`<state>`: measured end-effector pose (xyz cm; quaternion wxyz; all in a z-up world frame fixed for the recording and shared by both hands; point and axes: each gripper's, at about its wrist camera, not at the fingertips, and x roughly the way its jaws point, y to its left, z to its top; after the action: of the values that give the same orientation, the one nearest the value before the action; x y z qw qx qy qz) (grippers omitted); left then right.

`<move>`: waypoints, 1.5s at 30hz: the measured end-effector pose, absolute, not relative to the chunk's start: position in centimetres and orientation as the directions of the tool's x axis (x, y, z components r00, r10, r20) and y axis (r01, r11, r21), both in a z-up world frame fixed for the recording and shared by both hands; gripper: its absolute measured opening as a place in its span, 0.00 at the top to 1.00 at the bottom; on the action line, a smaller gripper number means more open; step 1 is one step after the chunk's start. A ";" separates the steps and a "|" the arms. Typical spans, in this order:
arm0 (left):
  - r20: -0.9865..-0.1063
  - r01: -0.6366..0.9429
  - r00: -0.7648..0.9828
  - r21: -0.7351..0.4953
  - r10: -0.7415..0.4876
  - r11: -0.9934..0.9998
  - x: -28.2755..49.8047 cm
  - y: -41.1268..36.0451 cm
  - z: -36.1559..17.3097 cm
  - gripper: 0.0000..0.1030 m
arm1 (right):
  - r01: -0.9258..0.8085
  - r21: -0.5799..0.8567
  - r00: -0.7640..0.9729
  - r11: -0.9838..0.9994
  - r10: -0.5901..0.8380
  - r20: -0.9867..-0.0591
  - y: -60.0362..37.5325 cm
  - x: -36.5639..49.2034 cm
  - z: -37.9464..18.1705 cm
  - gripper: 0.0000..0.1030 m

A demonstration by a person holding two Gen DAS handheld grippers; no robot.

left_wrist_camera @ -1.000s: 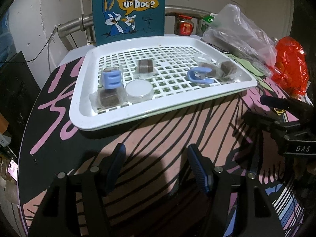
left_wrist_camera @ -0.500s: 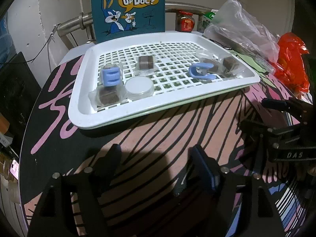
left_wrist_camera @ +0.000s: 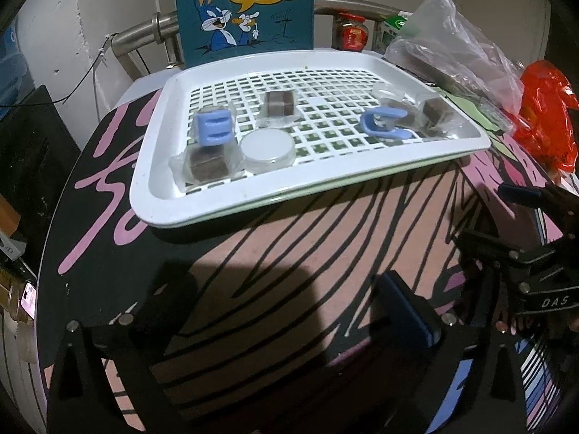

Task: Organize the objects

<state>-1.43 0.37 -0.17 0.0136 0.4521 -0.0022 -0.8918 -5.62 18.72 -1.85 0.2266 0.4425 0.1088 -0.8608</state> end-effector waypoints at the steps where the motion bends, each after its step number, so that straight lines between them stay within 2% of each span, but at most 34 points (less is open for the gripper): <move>1: -0.807 0.023 -0.591 0.014 -0.025 -1.000 -1.4 0.4 -0.2 0.00 | 0.487 0.013 -0.506 -0.873 -0.294 -0.811 18.8 -5.6 -1.8 0.00; 45: -0.807 0.034 -0.590 0.014 -0.031 -0.999 -1.1 0.4 -0.2 0.00 | 0.485 0.011 -0.507 -0.874 -0.291 -0.811 18.7 -5.3 -1.7 0.00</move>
<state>-1.12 0.45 -0.22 0.0184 0.4526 0.0015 -0.8915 -5.31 18.74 -1.75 0.2254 0.4425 0.1096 -0.8610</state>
